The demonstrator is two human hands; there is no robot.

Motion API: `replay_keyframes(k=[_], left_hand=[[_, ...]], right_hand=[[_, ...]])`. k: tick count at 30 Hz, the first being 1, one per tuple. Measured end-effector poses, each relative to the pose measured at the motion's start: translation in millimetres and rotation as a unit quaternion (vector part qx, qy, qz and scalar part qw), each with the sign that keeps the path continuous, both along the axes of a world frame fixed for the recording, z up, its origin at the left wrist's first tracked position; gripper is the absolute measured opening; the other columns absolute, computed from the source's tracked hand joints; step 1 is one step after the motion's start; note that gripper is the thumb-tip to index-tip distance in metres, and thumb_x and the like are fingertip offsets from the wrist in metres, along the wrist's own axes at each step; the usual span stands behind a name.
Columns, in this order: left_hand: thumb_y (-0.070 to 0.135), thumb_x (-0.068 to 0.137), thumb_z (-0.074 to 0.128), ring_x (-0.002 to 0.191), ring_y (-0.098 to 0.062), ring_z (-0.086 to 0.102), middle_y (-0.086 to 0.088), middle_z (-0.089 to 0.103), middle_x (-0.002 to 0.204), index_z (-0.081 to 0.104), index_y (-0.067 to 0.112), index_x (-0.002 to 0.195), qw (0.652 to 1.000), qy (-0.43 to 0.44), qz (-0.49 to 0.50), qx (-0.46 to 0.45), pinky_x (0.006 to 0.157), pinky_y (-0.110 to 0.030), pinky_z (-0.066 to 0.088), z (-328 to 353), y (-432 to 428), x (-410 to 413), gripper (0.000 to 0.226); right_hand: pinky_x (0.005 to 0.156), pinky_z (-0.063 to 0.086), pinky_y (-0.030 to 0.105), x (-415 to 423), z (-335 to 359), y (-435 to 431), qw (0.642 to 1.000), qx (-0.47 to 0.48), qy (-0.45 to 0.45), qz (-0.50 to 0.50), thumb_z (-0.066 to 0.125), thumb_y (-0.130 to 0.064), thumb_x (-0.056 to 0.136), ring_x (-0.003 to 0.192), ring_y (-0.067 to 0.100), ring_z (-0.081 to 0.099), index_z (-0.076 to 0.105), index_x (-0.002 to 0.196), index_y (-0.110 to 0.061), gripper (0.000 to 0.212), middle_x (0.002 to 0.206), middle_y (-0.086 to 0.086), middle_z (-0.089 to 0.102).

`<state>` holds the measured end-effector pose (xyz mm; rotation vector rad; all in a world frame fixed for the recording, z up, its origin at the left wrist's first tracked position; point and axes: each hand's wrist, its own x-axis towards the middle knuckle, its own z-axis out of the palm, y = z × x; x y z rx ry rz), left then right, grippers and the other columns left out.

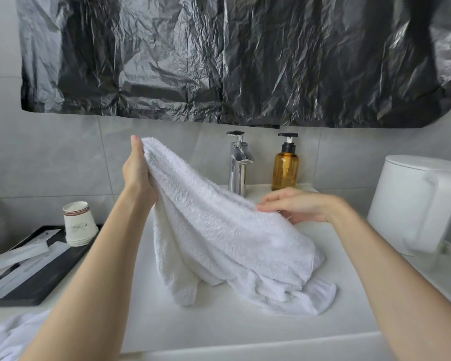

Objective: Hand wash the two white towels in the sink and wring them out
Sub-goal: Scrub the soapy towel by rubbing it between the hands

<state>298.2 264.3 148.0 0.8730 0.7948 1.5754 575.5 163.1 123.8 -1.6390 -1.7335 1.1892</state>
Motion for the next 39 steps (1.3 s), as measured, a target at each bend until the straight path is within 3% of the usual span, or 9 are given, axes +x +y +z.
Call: replay_keyframes(k=[5,9,12,15,20,23,26,32,39], left_hand=[[0.060,0.092,0.051,0.098,-0.013,0.069,0.002,0.071,0.110,0.064,0.016,0.122,1.000,0.013,0.004,-0.007,0.094,-0.031,0.053,-3,7,-3,0.055],[0.065,0.090,0.051,0.106,-0.014,0.067,0.004,0.069,0.119,0.060,0.020,0.132,1.000,0.013,0.011,0.005,0.100,-0.035,0.051,-2,11,-4,0.062],[0.064,0.090,0.051,0.097,-0.011,0.071,0.006,0.072,0.111,0.061,0.023,0.130,0.999,-0.044,0.030,0.004,0.089,-0.031,0.056,3,9,-4,0.059],[0.065,0.089,0.051,0.094,-0.011,0.072,0.005,0.073,0.110,0.061,0.024,0.128,0.995,-0.094,0.029,0.012,0.086,-0.030,0.058,4,9,-6,0.057],[0.063,0.091,0.051,0.092,-0.010,0.072,0.005,0.074,0.105,0.064,0.022,0.122,0.994,-0.101,0.043,0.022,0.086,-0.030,0.058,7,5,-4,0.052],[0.063,0.092,0.048,0.093,-0.010,0.071,0.005,0.074,0.105,0.063,0.023,0.121,0.994,-0.092,0.058,0.021,0.086,-0.030,0.058,10,4,-8,0.052],[0.065,0.092,0.046,0.101,-0.011,0.069,0.007,0.071,0.111,0.060,0.025,0.129,0.993,-0.090,0.078,0.006,0.088,-0.029,0.057,7,6,-17,0.056],[0.061,0.095,0.045,0.091,-0.008,0.064,0.009,0.068,0.097,0.062,0.029,0.086,0.998,0.020,0.055,0.016,0.083,-0.024,0.053,10,-12,10,0.037],[0.056,0.099,0.038,0.097,-0.016,0.068,0.000,0.072,0.101,0.066,0.015,0.116,0.991,0.084,-0.088,0.054,0.083,-0.031,0.054,-6,-42,75,0.052]], right_hand=[[0.062,0.037,0.018,-3,6,7,0.960,0.250,0.032,-0.120,0.053,-0.024,0.098,0.066,0.003,0.047,0.055,0.089,-0.019,0.011,0.078,-0.004,0.052],[0.077,0.039,0.008,-11,28,-4,0.852,0.474,0.147,-0.164,0.052,-0.021,0.099,0.079,-0.009,0.051,0.056,0.094,-0.023,0.007,0.088,-0.011,0.057],[0.092,0.043,0.020,-10,31,-9,0.903,0.383,0.135,-0.139,0.055,-0.040,0.094,0.101,0.004,0.059,0.064,0.105,-0.023,0.022,0.105,-0.010,0.067],[0.093,0.048,0.029,-9,19,-6,0.977,0.183,-0.080,-0.072,0.064,-0.037,0.090,0.102,0.015,0.066,0.070,0.102,-0.014,0.026,0.107,0.001,0.072],[0.060,0.040,0.011,-1,11,-7,0.956,0.032,-0.286,0.062,0.079,-0.017,0.080,0.071,0.001,0.056,0.057,0.085,-0.023,0.023,0.080,-0.015,0.058],[0.060,0.037,0.012,10,10,-7,0.969,0.051,-0.240,0.028,0.073,-0.022,0.086,0.066,-0.003,0.050,0.054,0.092,-0.024,0.019,0.077,-0.018,0.050],[0.071,0.040,0.023,15,16,-6,0.981,0.176,0.002,-0.077,0.060,-0.025,0.095,0.077,0.010,0.054,0.061,0.096,-0.015,0.011,0.085,-0.002,0.061],[0.084,0.048,0.028,6,39,-15,0.841,0.386,0.298,-0.235,0.052,-0.026,0.100,0.088,0.009,0.060,0.066,0.092,-0.022,0.017,0.090,-0.004,0.069],[0.077,0.043,0.023,-35,33,-5,0.839,0.411,0.230,-0.272,0.047,-0.026,0.102,0.079,0.005,0.053,0.061,0.079,-0.021,0.027,0.078,-0.006,0.059]])
